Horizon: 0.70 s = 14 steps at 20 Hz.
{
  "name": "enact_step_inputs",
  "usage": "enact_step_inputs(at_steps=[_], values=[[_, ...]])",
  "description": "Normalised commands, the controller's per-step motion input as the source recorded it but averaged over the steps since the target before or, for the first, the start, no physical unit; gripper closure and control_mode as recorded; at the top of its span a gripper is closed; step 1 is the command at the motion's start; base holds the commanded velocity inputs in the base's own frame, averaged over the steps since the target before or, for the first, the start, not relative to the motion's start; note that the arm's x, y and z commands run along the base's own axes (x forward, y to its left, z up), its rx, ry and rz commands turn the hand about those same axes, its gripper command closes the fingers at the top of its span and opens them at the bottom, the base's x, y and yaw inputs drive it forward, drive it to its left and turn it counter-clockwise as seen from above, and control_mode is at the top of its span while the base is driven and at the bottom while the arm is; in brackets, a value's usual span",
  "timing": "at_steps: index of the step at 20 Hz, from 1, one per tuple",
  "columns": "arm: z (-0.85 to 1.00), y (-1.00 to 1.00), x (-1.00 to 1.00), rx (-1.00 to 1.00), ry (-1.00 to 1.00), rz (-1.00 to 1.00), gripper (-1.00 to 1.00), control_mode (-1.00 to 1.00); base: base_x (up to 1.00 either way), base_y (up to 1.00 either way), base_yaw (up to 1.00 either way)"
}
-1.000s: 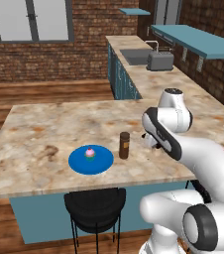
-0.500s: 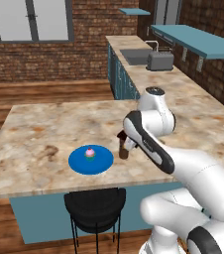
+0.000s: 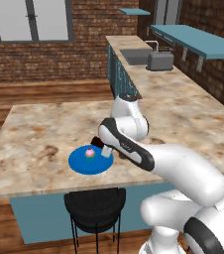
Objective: Take the cinnamon bottle from the cabinet and place it on the dining table, next to the plate with the cupcake. Then take the chocolate from the dining counter and place it on the cupcake plate.
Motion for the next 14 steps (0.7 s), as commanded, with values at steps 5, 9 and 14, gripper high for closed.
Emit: enact_step_inputs(at_steps=[5, 9, 14], values=[[-0.61, 0.55, 0.89, -0.19, 0.07, 0.00, 1.00, -1.00, 0.00, 0.00, 0.00], [-0.70, 0.36, 0.69, -0.20, 0.07, 0.00, 1.00, -1.00, 0.00, 0.00, 0.00], [-0.47, 0.14, 0.27, -0.10, 0.07, 0.00, 1.00, -1.00, 0.00, 0.00, 0.00]])
